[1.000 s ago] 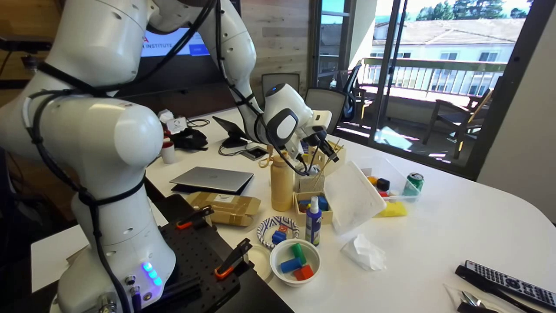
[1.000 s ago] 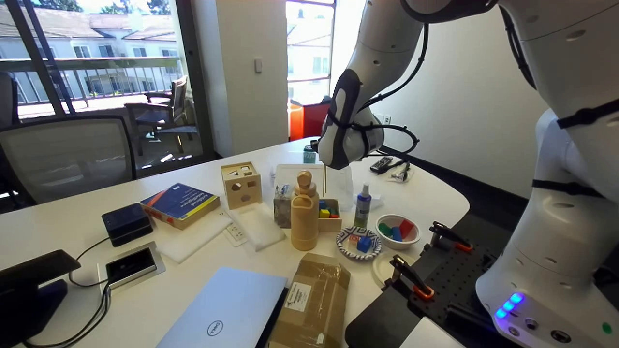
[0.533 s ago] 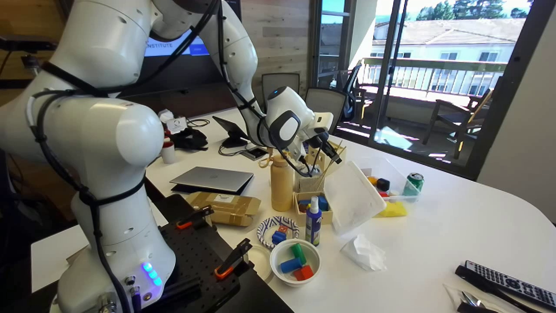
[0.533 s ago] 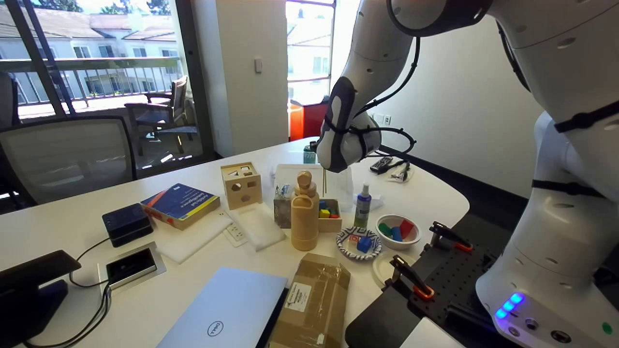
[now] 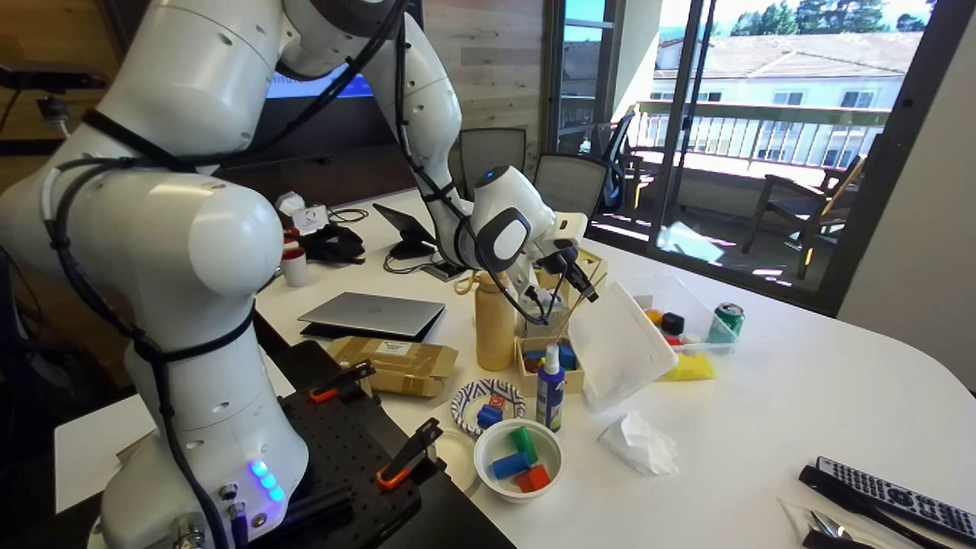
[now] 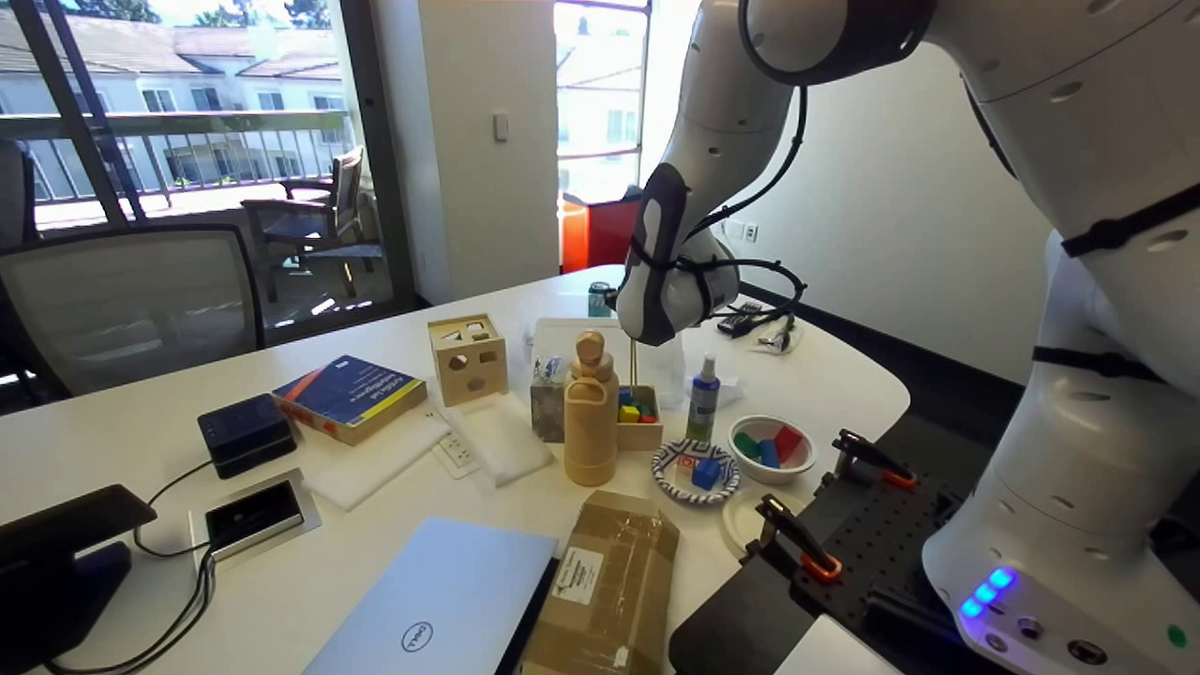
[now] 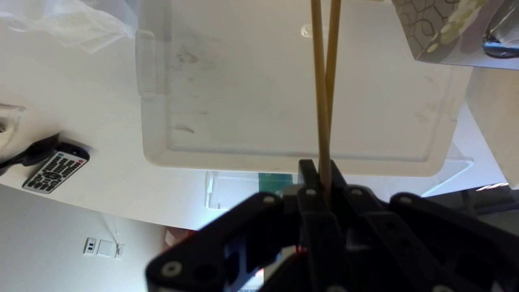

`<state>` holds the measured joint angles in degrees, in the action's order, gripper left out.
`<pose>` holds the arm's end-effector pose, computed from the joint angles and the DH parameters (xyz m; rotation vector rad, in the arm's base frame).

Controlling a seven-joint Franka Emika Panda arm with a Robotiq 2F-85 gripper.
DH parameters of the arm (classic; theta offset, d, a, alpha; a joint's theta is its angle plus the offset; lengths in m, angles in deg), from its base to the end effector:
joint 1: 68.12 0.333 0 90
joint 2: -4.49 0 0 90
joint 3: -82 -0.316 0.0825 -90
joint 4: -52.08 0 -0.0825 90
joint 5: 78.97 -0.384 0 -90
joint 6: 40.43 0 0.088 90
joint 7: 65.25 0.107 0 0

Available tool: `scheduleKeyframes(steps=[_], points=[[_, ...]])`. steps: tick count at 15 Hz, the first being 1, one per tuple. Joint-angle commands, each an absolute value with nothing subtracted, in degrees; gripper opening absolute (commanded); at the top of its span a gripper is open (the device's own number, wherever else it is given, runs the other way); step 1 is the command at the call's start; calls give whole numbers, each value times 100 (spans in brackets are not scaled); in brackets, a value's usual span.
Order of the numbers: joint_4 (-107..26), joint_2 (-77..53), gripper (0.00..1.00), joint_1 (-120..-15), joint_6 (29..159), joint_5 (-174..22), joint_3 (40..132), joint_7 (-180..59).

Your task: Pick up the sticks and mix the objects in the box

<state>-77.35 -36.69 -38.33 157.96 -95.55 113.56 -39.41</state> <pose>0.5604 -0.0497 0.1627 2.6880 -0.7787 0.9856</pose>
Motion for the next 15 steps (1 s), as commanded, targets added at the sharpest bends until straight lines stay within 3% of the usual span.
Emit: scheduleKeyframes(steps=[1, 4, 13, 15], points=[[-7459, -3866, 2, -4134, 15796, -9491, 11100, -3840], [-7130, -4072, 2, -4391, 15796, -10259, 10743, -4536], [-6566, -4877, 2, -4354, 15796, -9831, 11036, -3639], [-6552, -4816, 2, -4640, 15796, -10388, 10677, -4317]])
